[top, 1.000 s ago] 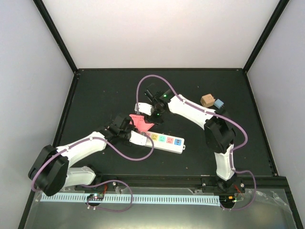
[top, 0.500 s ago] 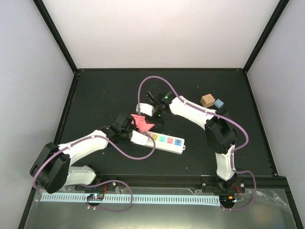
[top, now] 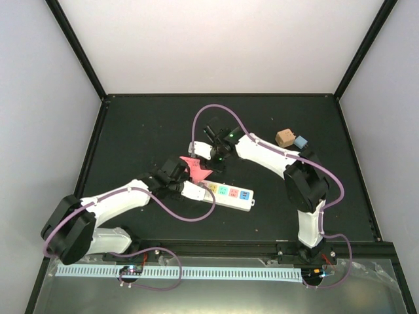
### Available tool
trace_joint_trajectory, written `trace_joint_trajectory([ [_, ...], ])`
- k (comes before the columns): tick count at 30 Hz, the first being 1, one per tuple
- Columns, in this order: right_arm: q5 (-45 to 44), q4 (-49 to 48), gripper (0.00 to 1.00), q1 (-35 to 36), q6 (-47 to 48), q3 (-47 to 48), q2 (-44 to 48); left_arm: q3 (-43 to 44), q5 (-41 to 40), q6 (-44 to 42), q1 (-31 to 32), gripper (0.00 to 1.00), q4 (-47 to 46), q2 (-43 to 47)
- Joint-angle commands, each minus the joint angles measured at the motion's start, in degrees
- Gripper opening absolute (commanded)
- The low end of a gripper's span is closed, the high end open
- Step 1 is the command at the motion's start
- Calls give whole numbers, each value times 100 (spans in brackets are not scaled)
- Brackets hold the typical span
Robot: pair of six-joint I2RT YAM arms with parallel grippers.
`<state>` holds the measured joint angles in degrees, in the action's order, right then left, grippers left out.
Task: Pull the plug off the socket
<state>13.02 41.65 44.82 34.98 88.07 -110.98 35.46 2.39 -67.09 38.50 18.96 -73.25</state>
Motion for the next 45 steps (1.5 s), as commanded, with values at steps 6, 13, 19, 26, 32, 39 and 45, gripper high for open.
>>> trace_joint_trajectory([
  [6,1802,380,7,-80,-53,298,324,-285,-75,214,237,22,1270,-717],
  [13,669,55,7,-16,172,-35,523,-100,-30,313,237,22,1514,-968],
  [19,292,422,7,152,272,202,478,-14,-6,289,237,23,1630,-1084],
  [26,993,1339,7,173,57,1029,-71,18,10,275,244,23,1692,-1130],
  [32,1021,528,6,83,25,352,474,54,42,276,237,23,1753,-1179],
  [39,1943,-317,6,-441,-311,-261,960,132,27,284,240,23,1832,-1287],
  [45,2387,-481,6,-492,-300,-485,1021,177,42,277,239,23,1876,-1342],
])
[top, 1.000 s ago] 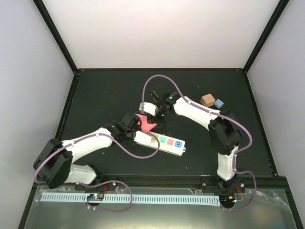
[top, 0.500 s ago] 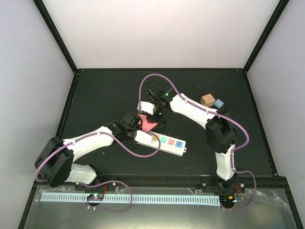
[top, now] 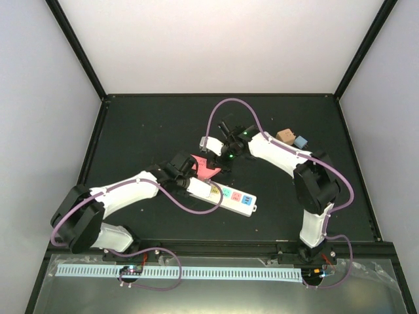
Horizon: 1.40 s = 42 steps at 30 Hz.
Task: Pull the plug off the socket
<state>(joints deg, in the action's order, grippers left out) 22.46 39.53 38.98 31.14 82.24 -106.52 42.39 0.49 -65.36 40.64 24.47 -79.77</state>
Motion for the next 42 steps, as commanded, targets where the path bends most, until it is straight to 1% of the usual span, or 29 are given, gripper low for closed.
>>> trace_joint_trajectory([
  [1,1447,-247,6,89,120,108,542,-506,232,103,27,23,1327,-704],
  [4,1318,-35,6,93,248,231,433,-504,230,111,29,23,1326,-702],
  [8,1253,-2,6,87,286,280,606,-505,229,108,29,23,1324,-706],
  [14,695,700,6,90,527,950,388,-475,227,107,24,23,1367,-746],
  [20,882,800,6,91,559,927,348,-452,229,113,23,23,1380,-766],
  [26,735,555,6,84,545,568,229,-449,226,112,23,23,1384,-778],
  [30,775,693,6,45,500,752,349,-444,230,113,23,23,1386,-784],
  [36,782,987,6,-234,506,983,637,-482,216,179,25,26,1339,-735],
  [42,787,1252,6,-722,595,987,1080,-519,124,399,27,29,1153,-632],
])
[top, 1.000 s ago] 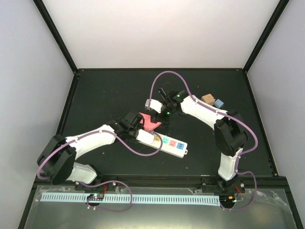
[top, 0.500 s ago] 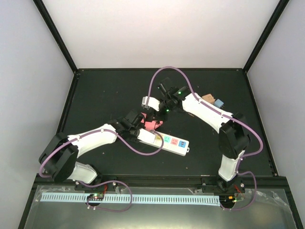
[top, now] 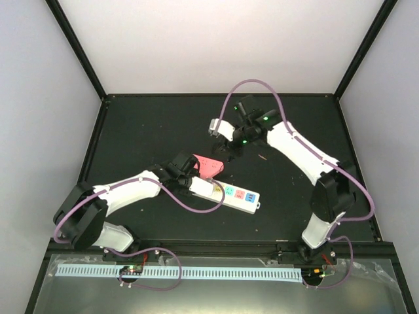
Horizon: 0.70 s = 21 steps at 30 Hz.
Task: Pull the plug off the socket
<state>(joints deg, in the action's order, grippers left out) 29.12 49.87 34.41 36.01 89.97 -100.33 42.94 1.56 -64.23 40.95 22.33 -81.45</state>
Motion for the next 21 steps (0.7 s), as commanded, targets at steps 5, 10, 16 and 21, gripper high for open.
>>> trace_joint_trajectory([
  [5,153,516,7,-701,265,231,770,-310,270,376,-8,39,1538,-267],
  [10,117,858,7,-1174,519,138,1085,67,693,576,-6,51,1763,293],
  [16,-37,1208,8,-2066,1055,-215,1411,513,1344,917,-4,66,1916,1147],
  [21,-412,1534,9,-2918,1661,-498,1560,812,1615,1329,-6,79,1922,1615],
])
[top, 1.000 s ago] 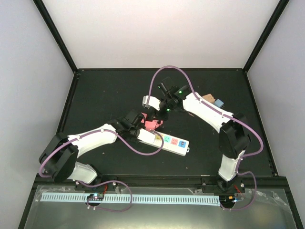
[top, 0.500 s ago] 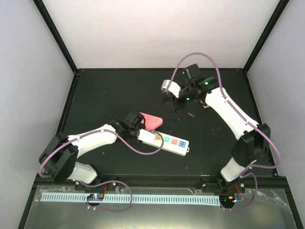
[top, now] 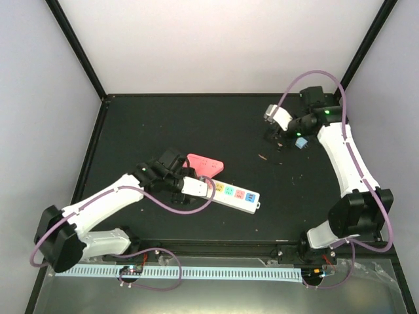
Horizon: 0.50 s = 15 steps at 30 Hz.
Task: Pull the plug off the socket
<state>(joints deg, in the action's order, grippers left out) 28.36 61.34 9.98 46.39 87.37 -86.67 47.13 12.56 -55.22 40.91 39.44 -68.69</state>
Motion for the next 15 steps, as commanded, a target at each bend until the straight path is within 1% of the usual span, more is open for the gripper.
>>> trace_joint_trajectory([
  [1,-500,402,9,-617,743,-325,221,426,552,507,-3,81,196,410],
  [2,-683,392,9,-729,911,-413,243,448,573,600,-4,83,169,489],
  [3,-899,376,9,-833,1037,-524,259,447,579,695,1,87,124,556],
  [5,-1409,291,9,-988,1243,-735,252,436,552,858,-4,98,22,692],
  [10,-2344,-6,10,-1148,1490,-1031,-69,360,350,1345,-56,99,-253,921],
  [15,-2867,-465,12,-1041,1238,-911,-833,324,326,1835,-312,99,-564,1057],
])
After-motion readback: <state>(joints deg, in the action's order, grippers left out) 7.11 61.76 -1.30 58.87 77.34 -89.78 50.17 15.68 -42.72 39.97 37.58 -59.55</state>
